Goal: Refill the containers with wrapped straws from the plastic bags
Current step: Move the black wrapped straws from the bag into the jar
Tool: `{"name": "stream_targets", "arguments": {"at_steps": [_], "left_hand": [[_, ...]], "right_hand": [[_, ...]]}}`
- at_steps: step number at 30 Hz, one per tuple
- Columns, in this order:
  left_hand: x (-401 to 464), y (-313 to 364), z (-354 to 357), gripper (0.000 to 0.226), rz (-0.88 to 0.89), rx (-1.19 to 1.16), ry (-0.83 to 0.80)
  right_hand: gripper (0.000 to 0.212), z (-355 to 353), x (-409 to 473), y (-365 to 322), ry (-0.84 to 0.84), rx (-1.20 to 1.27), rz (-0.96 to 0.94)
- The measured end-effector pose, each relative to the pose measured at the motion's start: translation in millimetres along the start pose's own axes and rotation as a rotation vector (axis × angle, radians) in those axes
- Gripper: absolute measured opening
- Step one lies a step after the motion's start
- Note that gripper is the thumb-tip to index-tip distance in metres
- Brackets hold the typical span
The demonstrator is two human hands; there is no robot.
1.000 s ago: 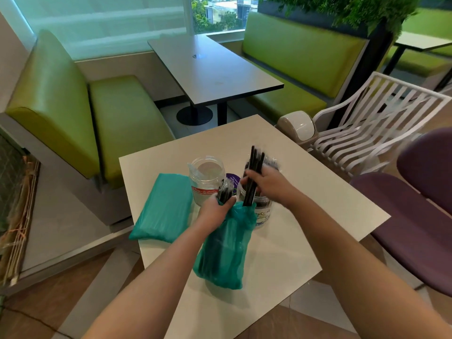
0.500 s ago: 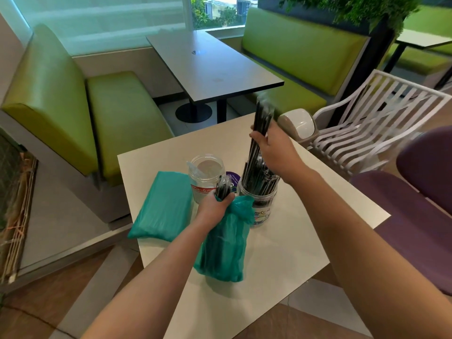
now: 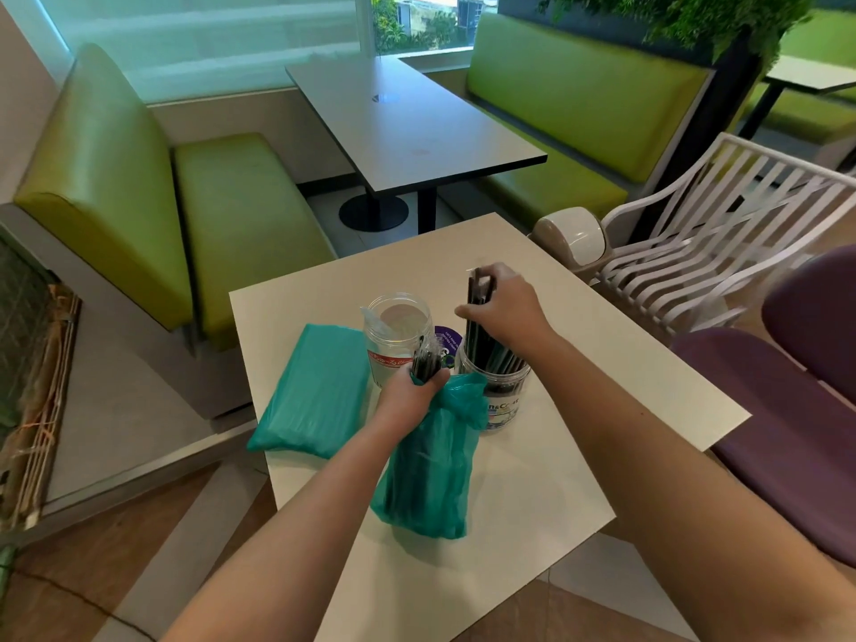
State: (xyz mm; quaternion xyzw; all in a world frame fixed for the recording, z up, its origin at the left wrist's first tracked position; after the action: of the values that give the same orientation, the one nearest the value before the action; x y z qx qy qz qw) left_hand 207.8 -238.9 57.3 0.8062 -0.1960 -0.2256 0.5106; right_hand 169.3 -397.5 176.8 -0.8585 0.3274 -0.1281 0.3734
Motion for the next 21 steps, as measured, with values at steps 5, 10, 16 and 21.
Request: {"name": "stream_targets", "arguments": {"at_steps": [5,10,16,21], "left_hand": [[0.5,-2.2,-2.7,0.045,-0.001,-0.007,0.006],[0.1,-1.7,-6.7,0.047,-0.003,0.003,0.021],[1.9,-5.3,-7.5,0.047,-0.010,-0.035,0.023],[1.9,-3.3,-9.0,0.047,-0.015,-0.087,0.026]], "right_hand": [[0.032,7.0,3.4,2.0,0.024,-0.035,-0.036],[0.042,18.9,1.0,13.1,-0.029,-0.187,-0.035],[0.020,14.8,1.0,5.5,0.119,-0.189,-0.159],[0.023,22.3,-11.3,9.6,0.074,-0.291,-0.195]]}}
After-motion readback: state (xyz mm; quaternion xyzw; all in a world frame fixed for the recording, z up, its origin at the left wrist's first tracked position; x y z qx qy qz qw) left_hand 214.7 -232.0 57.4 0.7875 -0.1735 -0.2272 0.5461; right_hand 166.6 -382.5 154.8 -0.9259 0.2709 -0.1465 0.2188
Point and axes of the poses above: each hand's wrist, its own x-axis towards the middle knuckle, its own z-axis out of the palm, y = z × x, the point moved 7 cm from there along x, towards the middle knuckle, and after that the axes turned 9 degrees about z, right-handed, at the moved point
